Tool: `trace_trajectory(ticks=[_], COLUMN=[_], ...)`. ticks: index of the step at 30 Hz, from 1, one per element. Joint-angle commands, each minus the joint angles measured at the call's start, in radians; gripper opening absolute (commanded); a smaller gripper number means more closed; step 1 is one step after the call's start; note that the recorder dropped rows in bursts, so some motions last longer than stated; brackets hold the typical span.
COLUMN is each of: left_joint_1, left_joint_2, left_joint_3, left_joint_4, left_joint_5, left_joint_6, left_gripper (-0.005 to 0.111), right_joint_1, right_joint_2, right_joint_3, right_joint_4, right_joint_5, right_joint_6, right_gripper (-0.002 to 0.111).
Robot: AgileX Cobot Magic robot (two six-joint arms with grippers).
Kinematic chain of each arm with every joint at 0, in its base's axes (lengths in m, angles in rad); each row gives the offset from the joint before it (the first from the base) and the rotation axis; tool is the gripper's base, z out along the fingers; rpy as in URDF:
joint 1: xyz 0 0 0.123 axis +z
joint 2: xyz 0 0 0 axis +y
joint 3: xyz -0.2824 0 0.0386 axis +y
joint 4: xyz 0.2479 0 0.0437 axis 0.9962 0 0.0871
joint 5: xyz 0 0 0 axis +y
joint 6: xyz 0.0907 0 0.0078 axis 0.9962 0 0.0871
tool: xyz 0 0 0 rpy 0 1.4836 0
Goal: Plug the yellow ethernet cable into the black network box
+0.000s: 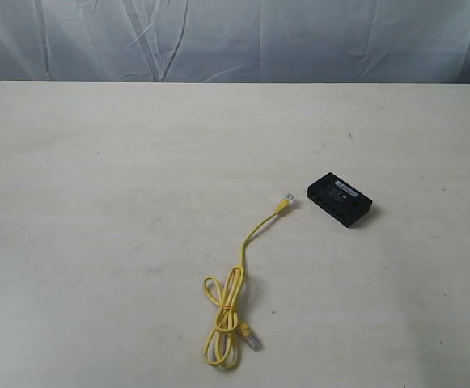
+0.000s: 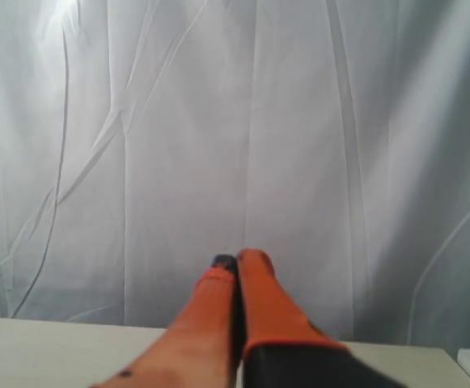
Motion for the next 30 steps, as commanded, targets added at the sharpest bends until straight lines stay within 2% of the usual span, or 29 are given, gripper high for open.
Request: trace_trajectory(ticks=[1, 7, 18, 25, 30], left_joint_1=[0.005, 0.005, 0.005, 0.005, 0.005], left_joint_2=[0.129, 0.26, 0.284, 0.46, 0.623], left_joint_3=[-0.118, -0.179, -0.195, -0.309, -0.399], left_joint_4=[0.015, -0.006, -0.032, -0.027, -0.033], left_joint_5=[0.139, 0.184, 0.147, 0.268, 0.351], left_joint_6=[-0.006, -0.006, -0.007, 0.011, 0.018], left_gripper=[0.0, 0.0, 0.0, 0.0, 0.0], right_joint_1=[0.005, 0.005, 0.005, 0.005, 0.005], right_joint_2=[0.092, 0.227, 0.238, 0.293, 0.357], right_joint_3=[-0.129, -0.241, -0.241, -0.241, -0.282], right_joint_4=[-0.003, 0.004, 0.065, 0.082, 0.107], right_joint_5=[0.175, 0.287, 0.306, 0.317, 0.393], right_joint_6=[0.0, 0.0, 0.0, 0.0, 0.0], right_gripper=[0.0, 0.0, 0.0, 0.0, 0.0])
